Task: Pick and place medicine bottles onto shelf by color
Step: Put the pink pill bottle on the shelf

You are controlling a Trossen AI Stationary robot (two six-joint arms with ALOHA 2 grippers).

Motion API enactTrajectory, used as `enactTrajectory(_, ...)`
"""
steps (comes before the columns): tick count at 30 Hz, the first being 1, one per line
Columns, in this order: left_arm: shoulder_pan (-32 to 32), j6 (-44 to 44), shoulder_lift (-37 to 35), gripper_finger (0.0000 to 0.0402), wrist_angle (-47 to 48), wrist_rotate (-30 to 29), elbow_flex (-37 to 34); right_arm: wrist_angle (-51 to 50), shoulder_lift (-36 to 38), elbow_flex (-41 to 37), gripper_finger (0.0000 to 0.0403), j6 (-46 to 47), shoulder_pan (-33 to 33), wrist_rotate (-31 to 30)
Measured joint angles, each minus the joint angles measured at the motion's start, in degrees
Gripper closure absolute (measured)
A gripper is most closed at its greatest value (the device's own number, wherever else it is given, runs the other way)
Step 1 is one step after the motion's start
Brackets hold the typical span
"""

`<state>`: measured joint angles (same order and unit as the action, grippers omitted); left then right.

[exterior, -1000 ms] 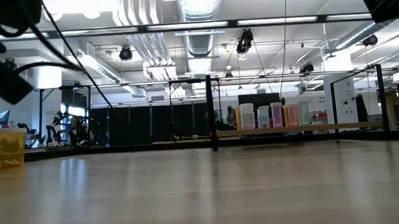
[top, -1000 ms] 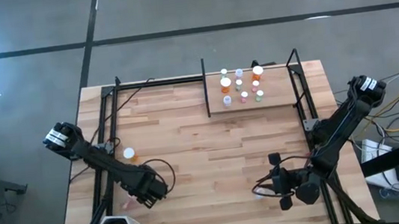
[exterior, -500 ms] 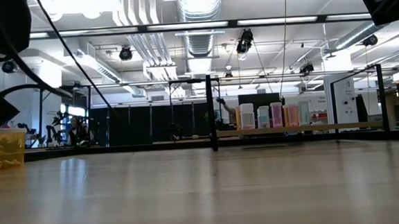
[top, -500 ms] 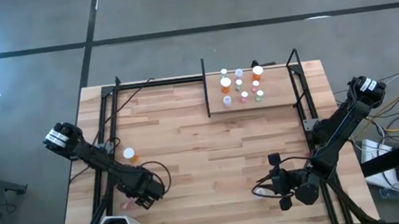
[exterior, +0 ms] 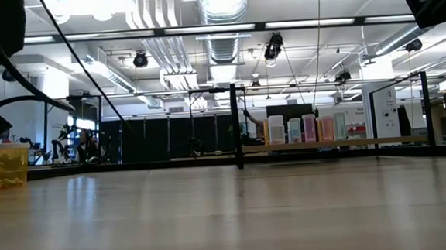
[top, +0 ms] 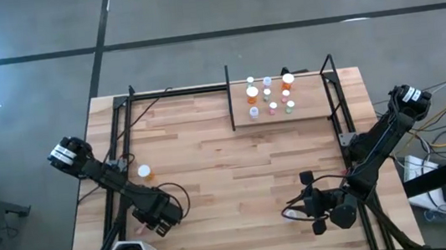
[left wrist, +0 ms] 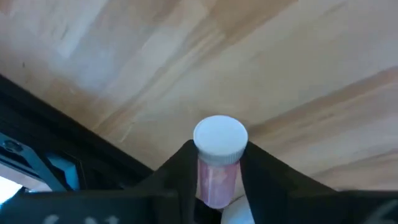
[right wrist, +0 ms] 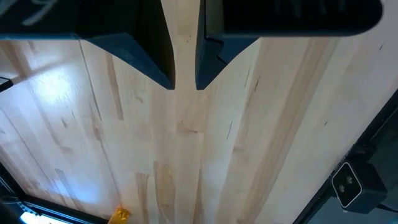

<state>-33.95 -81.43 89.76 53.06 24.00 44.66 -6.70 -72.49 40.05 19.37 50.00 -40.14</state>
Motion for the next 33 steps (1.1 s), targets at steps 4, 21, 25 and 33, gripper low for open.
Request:
enactTrajectory(4, 0.35, 2.17, -0.58, 0.0331, -0.04, -0.57, 1.82, -0.44, 0.1, 0.0, 0.0349, -0.15, 0.0, 0.05)
enactTrajectory(21, 17.47, 41.86, -1.44, 0.033, -30.34, -33.01, 16.31, -14.71, 15.56, 0.0, 0.0349, 0.09, 0.0, -1.91)
enactTrajectory(25, 22.14, 58.97, 2.2, 0.033, -55.58, -33.15, 16.28, -17.74, 20.12, 0.0, 0.0349, 0.06, 0.0, -3.41)
enactTrajectory(33, 29.32, 72.08, 17.3, 0.033, -74.94, -31.16, 25.08, -20.39, 28.38, -3.27, 0.0349, 0.23, 0.0, -9.32)
